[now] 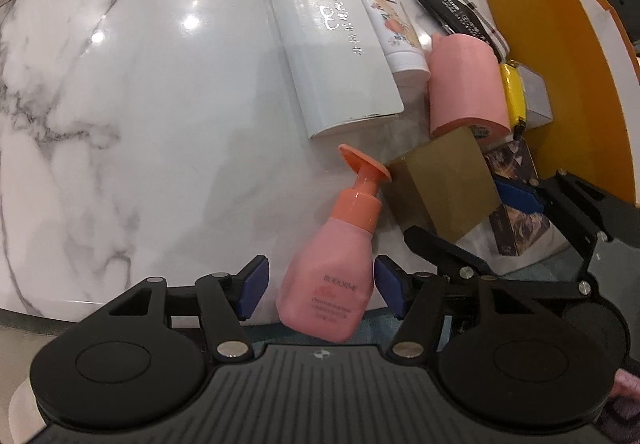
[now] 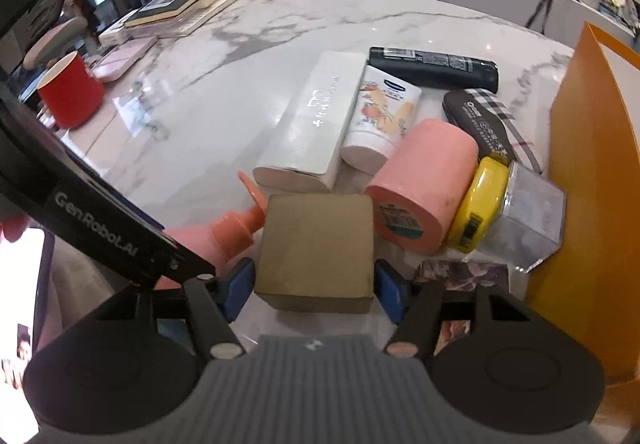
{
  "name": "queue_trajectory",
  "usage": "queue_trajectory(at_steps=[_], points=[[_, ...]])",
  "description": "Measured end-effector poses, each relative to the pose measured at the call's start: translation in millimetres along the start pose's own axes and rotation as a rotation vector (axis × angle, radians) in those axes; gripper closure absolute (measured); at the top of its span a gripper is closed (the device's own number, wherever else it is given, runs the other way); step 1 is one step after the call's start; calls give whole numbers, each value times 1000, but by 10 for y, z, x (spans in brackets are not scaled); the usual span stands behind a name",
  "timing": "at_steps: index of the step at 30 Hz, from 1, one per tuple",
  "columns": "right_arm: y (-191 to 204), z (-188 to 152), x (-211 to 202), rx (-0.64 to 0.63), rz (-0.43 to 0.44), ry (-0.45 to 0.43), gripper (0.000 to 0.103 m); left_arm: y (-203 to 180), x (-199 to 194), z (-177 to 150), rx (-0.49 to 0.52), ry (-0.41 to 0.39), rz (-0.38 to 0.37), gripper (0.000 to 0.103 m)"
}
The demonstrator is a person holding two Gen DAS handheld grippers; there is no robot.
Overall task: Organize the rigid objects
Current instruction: 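Close the left tool on the pink bottle while the right tool grips the brown box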
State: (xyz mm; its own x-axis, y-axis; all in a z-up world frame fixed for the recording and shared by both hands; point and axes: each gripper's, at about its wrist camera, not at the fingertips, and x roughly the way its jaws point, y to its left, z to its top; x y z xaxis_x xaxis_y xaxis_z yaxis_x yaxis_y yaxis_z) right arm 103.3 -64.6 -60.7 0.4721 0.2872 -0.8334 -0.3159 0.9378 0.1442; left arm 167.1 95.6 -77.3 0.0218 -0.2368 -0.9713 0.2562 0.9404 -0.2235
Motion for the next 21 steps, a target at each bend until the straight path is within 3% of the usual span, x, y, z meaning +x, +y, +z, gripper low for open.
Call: queue_trajectory(at_steps=[5, 10, 17, 21], points=[[-35, -15, 4, -19, 11, 17, 42, -51, -43, -55, 66, -6, -1, 32], [-183, 5, -33, 51, 40, 22, 40, -159, -35, -140, 192, -9, 42, 33], [-146, 127, 39, 62, 54, 12, 40, -253, 14, -132, 216, -19, 67, 51], [-156, 167, 72, 73, 54, 9, 41, -315, -4, -162, 226, -38, 87, 53]])
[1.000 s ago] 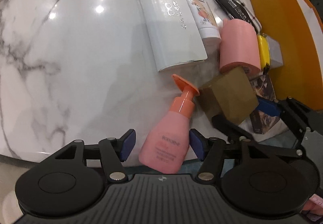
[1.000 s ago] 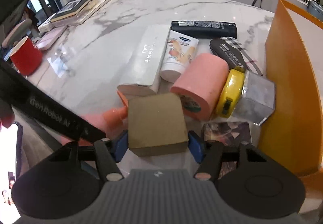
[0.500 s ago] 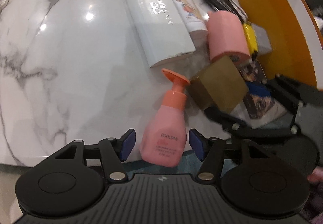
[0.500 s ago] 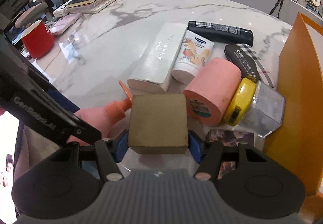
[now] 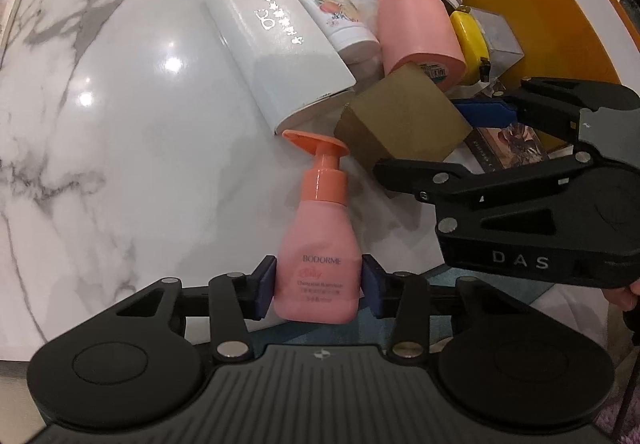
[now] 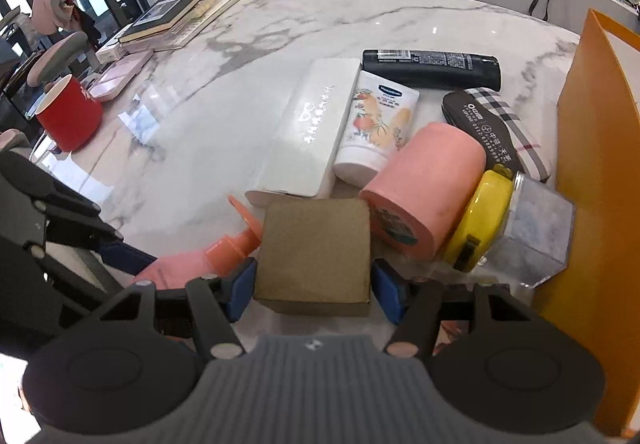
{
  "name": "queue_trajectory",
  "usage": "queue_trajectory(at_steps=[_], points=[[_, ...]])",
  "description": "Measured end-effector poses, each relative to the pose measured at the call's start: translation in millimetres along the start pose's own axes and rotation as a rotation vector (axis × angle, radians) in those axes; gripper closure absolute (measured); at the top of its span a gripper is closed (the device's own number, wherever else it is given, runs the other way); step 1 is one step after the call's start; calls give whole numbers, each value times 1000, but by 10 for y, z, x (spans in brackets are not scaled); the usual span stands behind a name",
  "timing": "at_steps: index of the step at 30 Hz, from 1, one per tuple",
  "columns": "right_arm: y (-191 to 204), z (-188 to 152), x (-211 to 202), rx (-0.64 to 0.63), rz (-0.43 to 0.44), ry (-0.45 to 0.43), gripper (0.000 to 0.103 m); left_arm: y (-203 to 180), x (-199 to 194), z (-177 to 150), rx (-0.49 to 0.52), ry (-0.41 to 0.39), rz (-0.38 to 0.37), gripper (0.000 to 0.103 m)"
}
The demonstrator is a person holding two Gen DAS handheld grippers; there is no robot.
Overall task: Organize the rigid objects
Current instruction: 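Close the left tool on the pink bottle while the right tool grips the brown box, then carry the pink bottle and brown box into the orange shoebox with both tools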
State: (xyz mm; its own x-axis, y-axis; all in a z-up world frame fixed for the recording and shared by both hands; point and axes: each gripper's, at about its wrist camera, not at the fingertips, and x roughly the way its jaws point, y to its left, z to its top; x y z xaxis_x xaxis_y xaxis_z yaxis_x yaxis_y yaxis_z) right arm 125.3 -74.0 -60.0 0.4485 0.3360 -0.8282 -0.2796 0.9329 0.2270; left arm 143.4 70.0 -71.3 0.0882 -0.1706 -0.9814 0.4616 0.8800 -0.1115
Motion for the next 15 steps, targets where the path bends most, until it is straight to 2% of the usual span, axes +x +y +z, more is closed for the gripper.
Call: queue_trajectory(at_steps=[7, 15], points=[[-44, -29, -276, 5, -1, -23, 42, -22, -248, -83, -29, -68, 25, 54], [-185, 5, -930, 19, 2, -153, 42, -384, -802, -68, -3, -221, 24, 54]])
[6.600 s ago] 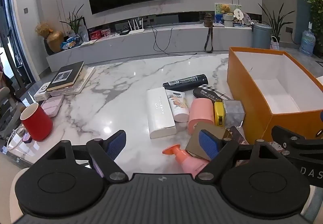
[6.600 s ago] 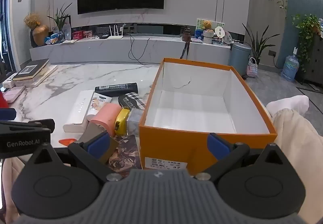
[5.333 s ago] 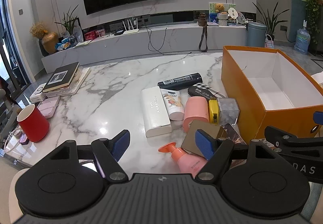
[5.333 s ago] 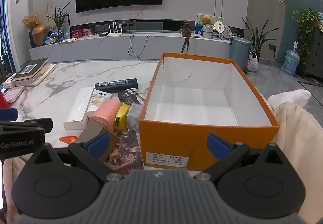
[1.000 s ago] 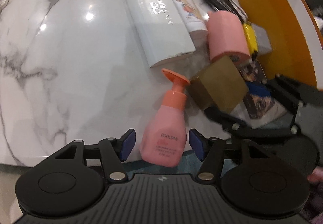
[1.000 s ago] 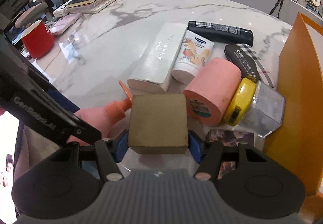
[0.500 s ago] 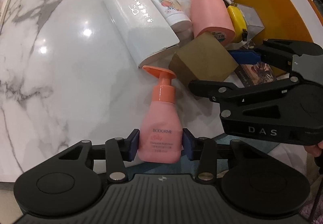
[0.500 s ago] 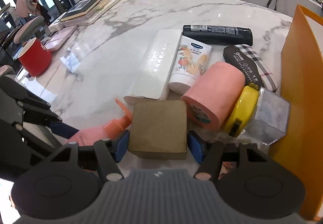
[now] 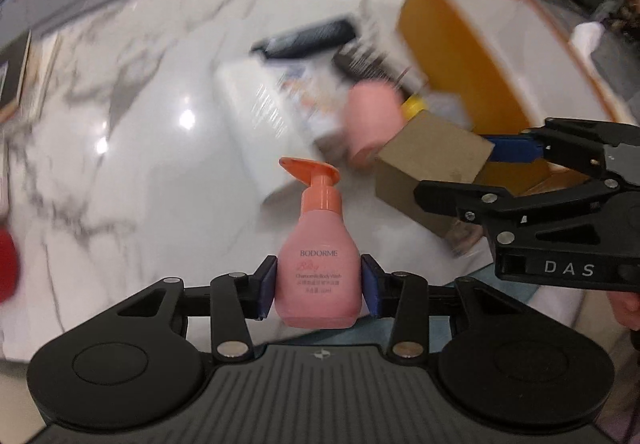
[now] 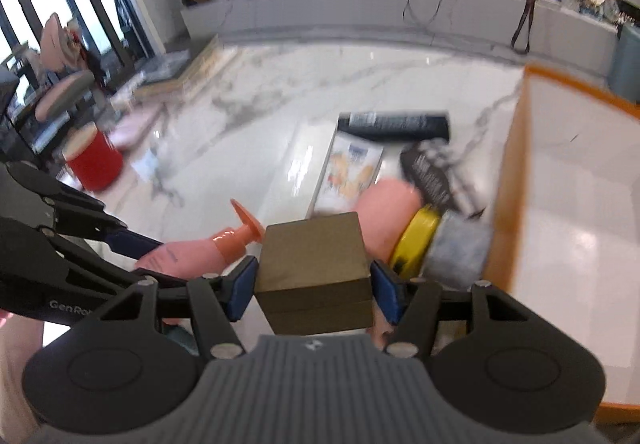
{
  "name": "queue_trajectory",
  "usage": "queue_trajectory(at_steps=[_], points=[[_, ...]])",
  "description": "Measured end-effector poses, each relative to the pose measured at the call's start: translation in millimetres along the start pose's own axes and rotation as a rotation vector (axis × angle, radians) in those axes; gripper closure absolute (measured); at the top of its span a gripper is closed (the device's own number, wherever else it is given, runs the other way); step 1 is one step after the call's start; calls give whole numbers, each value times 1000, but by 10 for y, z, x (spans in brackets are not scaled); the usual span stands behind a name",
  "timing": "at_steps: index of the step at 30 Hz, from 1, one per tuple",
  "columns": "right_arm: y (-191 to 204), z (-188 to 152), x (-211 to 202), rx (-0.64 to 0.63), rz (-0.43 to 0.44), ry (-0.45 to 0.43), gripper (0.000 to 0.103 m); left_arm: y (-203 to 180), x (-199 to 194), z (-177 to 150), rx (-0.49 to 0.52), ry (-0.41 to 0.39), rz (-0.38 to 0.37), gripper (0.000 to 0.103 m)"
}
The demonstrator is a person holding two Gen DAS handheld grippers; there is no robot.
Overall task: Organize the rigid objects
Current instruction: 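Carry the pink bottle and brown box into the orange shoebox with both tools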
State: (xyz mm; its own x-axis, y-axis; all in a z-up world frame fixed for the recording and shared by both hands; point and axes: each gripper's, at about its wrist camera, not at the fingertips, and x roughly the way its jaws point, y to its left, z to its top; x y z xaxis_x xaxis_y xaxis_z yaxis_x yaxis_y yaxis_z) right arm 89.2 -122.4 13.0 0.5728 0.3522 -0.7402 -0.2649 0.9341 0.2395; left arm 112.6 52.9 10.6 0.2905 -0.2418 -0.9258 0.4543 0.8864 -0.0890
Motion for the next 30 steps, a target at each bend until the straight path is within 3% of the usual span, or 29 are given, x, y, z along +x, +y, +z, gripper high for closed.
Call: queue_trajectory(at_steps=[5, 9, 12, 16, 22, 30], points=[[-270, 124, -581, 12, -71, -103, 42, -517, -398, 278, 106, -119, -53, 54], [-695, 122, -911, 85, -166, -133, 42, -970, -498, 564, 184, -163, -114, 54], [-1030, 50, -989, 162, -218, -119, 42, -1283, -402, 787, 202, -151, -187, 54], [-1495, -98, -955, 294, -234, -75, 42, -1598, -83, 985, 183, -56, -260, 54], [-1944, -287, -747, 434, -208, -2, 42, -1909, 446, 1122, 218, 59, -172, 54], [-2086, -343, -409, 494, -167, 83, 42, -2057, 834, 1161, 323, 152, -25, 54]])
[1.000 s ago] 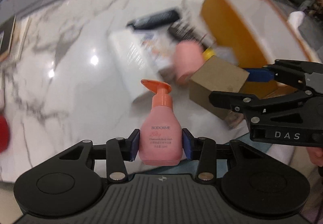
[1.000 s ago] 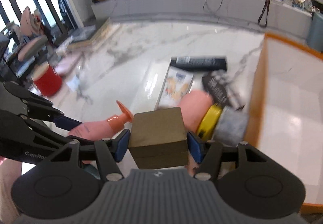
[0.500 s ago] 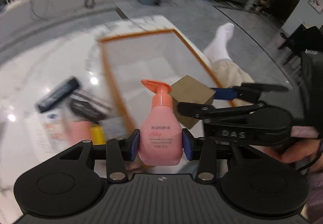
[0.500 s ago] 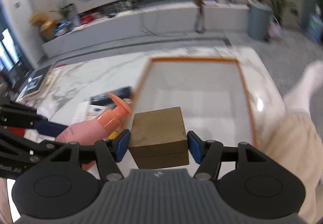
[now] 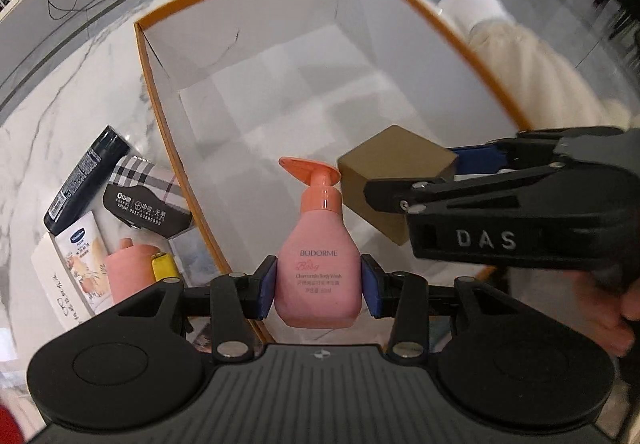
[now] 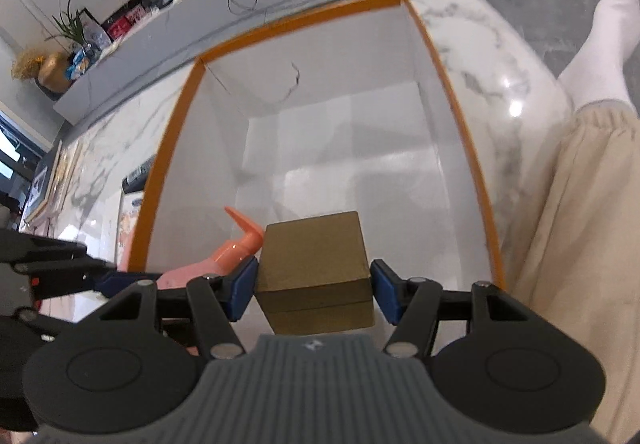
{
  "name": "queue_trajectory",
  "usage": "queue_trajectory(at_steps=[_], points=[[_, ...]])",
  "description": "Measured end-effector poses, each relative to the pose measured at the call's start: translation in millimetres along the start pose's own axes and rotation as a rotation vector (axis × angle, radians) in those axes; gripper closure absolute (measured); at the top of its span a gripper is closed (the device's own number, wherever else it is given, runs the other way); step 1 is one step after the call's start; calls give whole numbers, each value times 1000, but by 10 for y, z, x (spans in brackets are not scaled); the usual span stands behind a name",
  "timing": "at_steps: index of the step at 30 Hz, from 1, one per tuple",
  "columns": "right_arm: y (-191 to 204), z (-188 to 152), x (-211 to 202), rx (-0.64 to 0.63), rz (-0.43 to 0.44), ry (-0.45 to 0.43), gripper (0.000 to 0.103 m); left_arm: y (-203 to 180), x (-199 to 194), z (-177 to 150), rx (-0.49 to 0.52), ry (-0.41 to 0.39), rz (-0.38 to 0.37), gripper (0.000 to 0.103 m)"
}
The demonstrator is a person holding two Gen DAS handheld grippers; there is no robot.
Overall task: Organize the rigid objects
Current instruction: 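Carry the pink bottle and brown box into the orange shoebox with both tools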
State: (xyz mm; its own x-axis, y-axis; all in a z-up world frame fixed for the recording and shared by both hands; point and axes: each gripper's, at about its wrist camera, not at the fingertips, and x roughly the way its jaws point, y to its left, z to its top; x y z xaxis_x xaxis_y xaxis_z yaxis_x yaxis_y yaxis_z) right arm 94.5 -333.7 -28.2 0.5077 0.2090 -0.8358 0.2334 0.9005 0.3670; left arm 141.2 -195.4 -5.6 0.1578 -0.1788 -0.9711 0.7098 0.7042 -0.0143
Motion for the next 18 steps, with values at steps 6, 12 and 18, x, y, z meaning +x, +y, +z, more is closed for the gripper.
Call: queue_trajectory(at_steps=[6, 12, 18], points=[[-7, -30, 213, 10, 18, 115, 42, -109, 165, 74, 59, 69, 51, 54], [46, -26, 292, -4, 1, 152, 42, -138, 234, 75, 81, 97, 53, 53], [112, -10, 347, -22, -13, 157, 42, -56, 95, 5, 65, 61, -5, 50]])
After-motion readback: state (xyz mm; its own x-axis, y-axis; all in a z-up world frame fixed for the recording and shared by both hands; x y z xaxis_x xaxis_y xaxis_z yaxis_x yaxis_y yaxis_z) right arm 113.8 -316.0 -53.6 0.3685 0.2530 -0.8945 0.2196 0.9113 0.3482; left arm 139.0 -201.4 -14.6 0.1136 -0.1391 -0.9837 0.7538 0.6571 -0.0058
